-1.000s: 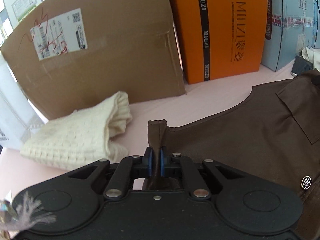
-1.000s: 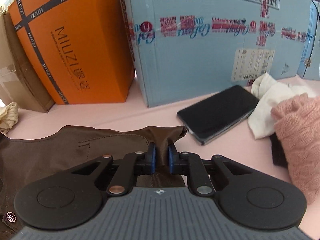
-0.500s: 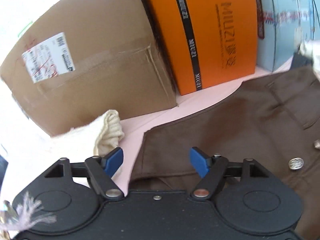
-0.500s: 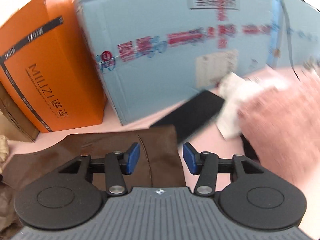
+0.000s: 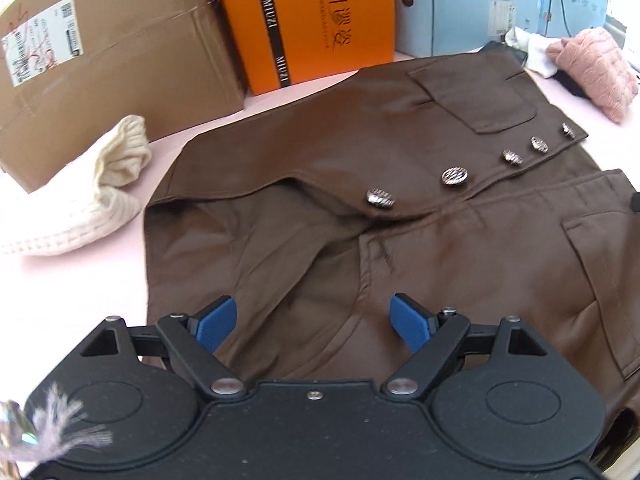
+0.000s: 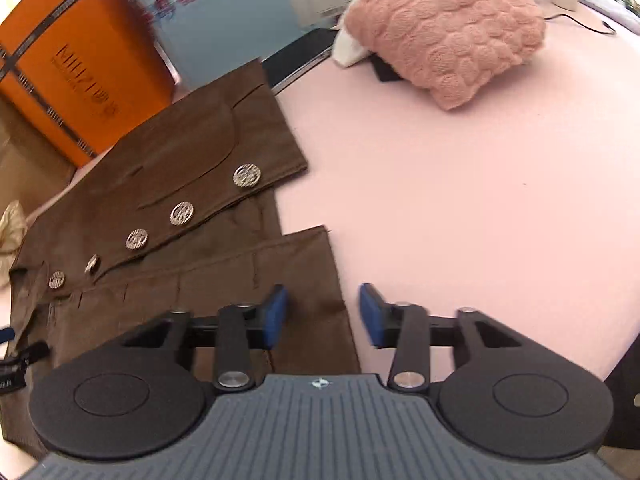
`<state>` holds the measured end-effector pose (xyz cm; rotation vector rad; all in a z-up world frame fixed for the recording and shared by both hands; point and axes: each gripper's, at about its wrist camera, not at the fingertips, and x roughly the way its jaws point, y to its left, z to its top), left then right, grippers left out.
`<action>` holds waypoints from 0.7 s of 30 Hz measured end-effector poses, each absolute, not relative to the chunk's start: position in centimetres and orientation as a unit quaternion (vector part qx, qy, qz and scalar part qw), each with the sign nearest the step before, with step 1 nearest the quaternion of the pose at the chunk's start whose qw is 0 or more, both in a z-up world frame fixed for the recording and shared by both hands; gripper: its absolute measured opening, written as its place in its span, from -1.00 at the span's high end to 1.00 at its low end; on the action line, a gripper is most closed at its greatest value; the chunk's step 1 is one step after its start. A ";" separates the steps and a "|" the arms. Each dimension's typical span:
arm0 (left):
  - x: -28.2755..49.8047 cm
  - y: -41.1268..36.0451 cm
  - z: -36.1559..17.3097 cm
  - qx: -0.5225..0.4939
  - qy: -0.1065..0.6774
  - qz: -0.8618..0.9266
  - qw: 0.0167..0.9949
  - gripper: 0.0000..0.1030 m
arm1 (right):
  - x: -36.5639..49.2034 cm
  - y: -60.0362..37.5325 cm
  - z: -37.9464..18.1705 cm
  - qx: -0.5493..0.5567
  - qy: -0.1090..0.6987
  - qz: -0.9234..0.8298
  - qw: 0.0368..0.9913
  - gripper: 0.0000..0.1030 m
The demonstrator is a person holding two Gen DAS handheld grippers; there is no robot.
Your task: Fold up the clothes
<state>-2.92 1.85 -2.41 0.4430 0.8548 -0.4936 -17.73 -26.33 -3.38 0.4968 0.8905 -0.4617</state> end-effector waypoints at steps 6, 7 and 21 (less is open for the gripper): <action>-3.3 3.2 -2.2 0.219 0.398 -0.183 0.872 -0.67 | -16.8 -25.2 -1.3 0.182 0.392 -0.198 0.880 0.94; -3.4 3.3 -1.8 0.217 0.385 -0.181 0.879 -0.67 | -16.2 -25.1 -0.8 0.167 0.381 -0.197 0.888 0.95; -3.3 -0.5 -1.6 0.168 0.397 -0.312 0.847 -0.73 | -14.5 -25.1 -3.1 0.118 0.405 -0.220 0.879 0.91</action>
